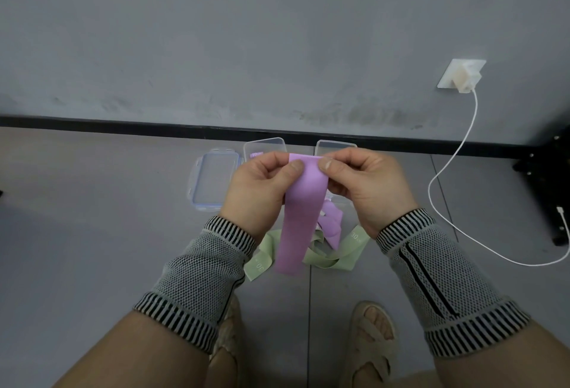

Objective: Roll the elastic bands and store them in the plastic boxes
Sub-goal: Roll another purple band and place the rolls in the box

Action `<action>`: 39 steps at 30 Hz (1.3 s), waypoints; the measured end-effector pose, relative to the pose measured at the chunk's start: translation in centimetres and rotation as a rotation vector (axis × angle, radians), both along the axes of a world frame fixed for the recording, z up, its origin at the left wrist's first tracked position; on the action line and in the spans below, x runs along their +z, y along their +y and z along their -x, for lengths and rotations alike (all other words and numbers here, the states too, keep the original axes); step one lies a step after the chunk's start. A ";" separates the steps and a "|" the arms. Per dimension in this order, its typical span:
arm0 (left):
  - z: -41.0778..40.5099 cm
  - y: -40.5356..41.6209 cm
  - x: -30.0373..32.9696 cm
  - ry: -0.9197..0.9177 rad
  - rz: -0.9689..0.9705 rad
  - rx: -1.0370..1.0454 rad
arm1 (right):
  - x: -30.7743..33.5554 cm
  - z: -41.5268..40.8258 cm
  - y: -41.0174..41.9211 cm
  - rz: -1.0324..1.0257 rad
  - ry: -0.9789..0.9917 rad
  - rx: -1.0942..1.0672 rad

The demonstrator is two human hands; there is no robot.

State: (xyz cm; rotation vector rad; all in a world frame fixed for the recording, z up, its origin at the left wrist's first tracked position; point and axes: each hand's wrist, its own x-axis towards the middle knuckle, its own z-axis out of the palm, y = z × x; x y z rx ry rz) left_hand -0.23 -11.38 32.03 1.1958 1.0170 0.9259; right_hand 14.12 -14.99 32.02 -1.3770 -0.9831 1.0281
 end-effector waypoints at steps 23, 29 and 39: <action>0.2 0.3 -0.3 0.061 -0.098 -0.054 | 0.3 0.4 -0.2 -0.075 -0.154 0.005; 0.1 0.3 -0.3 0.092 -0.105 -0.070 | 0.3 0.3 -0.3 -0.092 -0.164 0.006; 0.1 0.2 -0.1 0.094 -0.032 -0.109 | 0.6 0.7 -0.4 -0.144 -0.224 0.048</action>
